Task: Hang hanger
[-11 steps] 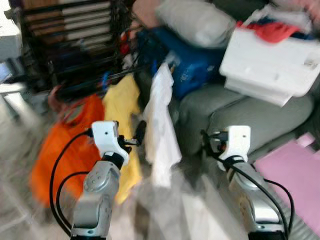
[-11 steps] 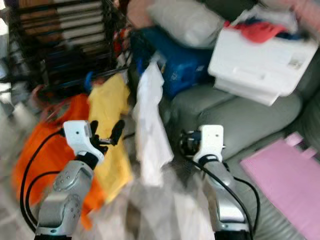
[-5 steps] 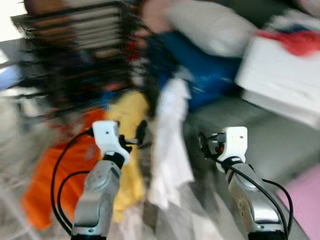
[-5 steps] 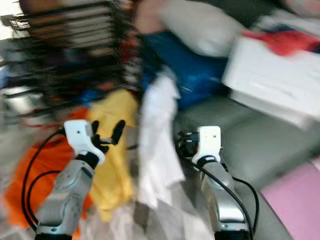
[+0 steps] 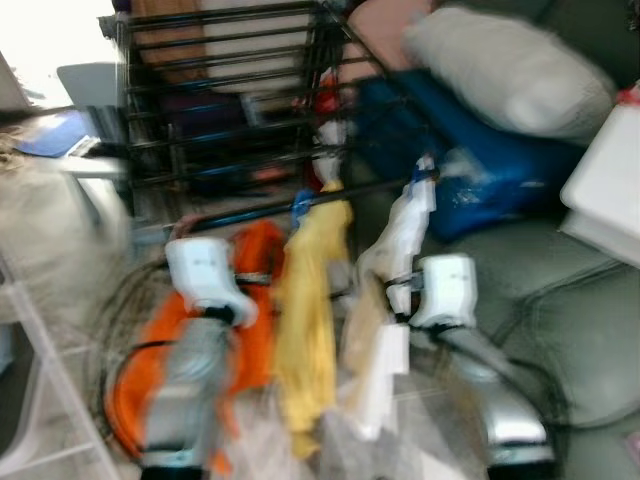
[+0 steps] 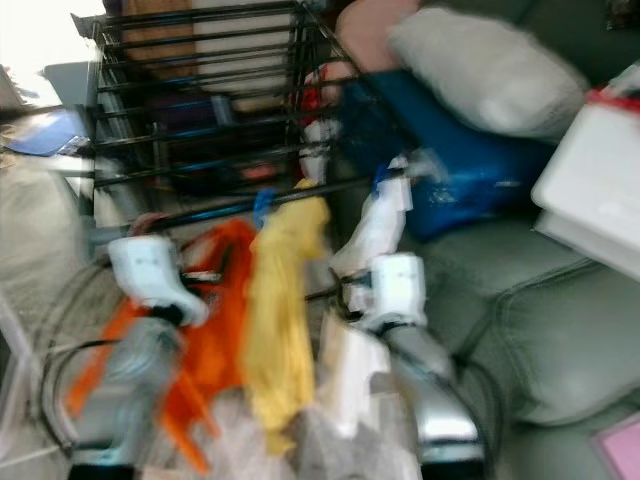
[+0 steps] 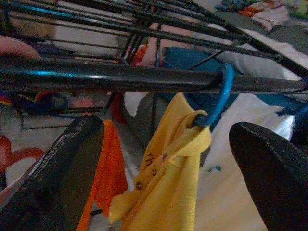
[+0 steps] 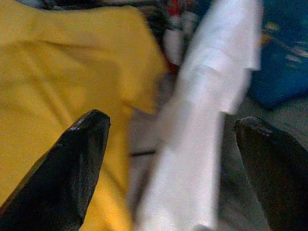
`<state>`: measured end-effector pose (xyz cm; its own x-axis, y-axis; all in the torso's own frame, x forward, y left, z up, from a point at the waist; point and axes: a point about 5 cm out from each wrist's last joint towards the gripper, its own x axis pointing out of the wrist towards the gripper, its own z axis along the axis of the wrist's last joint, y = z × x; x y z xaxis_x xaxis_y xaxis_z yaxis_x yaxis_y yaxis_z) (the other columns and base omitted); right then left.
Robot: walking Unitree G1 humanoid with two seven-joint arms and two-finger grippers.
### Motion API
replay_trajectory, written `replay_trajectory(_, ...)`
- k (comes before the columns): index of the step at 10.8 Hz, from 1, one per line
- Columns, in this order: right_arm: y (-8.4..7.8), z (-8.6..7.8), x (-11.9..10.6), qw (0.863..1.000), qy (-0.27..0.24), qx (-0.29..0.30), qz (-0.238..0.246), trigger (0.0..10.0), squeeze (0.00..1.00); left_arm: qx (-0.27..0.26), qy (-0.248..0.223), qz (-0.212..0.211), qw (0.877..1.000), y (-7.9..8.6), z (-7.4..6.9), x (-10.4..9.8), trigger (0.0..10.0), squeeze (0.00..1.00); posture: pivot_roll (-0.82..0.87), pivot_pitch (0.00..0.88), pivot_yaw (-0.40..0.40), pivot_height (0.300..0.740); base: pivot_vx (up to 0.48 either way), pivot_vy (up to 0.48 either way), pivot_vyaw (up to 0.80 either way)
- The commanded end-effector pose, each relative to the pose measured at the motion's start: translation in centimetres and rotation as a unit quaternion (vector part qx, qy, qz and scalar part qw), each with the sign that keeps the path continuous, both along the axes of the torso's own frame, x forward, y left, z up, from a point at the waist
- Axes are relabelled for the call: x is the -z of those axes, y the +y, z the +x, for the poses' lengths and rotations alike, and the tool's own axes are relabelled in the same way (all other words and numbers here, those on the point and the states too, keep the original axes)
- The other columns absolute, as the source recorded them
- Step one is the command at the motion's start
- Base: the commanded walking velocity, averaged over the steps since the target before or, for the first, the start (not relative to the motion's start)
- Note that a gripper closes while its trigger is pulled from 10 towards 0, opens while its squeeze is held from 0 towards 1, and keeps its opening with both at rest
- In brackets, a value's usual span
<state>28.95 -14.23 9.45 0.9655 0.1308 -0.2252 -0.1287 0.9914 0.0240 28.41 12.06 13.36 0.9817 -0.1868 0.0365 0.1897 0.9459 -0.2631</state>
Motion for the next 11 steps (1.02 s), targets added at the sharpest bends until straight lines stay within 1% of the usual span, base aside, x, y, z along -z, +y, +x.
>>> replay_trajectory(1,0.0,0.6,-0.6,1.0,-0.009,0.014,-0.005,10.0,0.0,-0.011,0.002,0.003,1.0,0.5,-0.1,0.0,10.0,0.0,-0.12,0.052,0.015,0.74,0.0,0.0,0.0)
replay_trajectory(2,-0.6,0.9,-0.7,0.999,-0.009,0.031,-0.029,10.0,0.0,-0.009,0.002,0.001,1.0,0.5,-0.1,0.0,10.0,0.0,-0.12,0.051,0.015,0.74,0.0,0.0,0.0)
replay_trajectory(4,-0.9,1.5,-0.3,0.999,0.003,0.039,-0.018,10.0,0.0,-0.001,-0.002,0.003,1.0,0.4,-0.1,-0.2,10.0,0.0,-0.11,0.056,0.017,0.74,0.0,0.0,0.0)
replay_trajectory(6,-1.3,2.1,0.2,0.997,0.018,0.059,-0.034,10.0,0.0,0.009,-0.003,0.002,1.0,0.2,-0.3,-0.3,10.0,0.0,-0.1,0.064,0.018,0.74,0.0,0.0,0.0)
replay_trajectory(8,-1.7,3.6,0.4,0.997,0.03,0.065,-0.034,10.0,0.0,0.014,-0.001,0.006,1.0,0.1,-0.6,-0.2,10.0,0.0,-0.09,0.087,0.023,0.74,0.0,0.0,0.0)
replay_trajectory(10,-1.1,5.1,0.3,0.998,0.039,0.048,-0.028,10.0,0.0,0.015,0.004,0.009,1.0,0.2,-0.8,-0.2,10.0,0.0,-0.08,0.109,0.03,0.74,0.0,0.0,0.0)
replay_trajectory(11,-0.1,6.0,0.5,0.998,0.049,0.031,-0.011,10.0,0.0,0.015,0.008,0.013,1.0,0.3,-1.0,-0.2,10.0,0.0,-0.07,0.121,0.034,0.74,0.0,0.0,0.0)
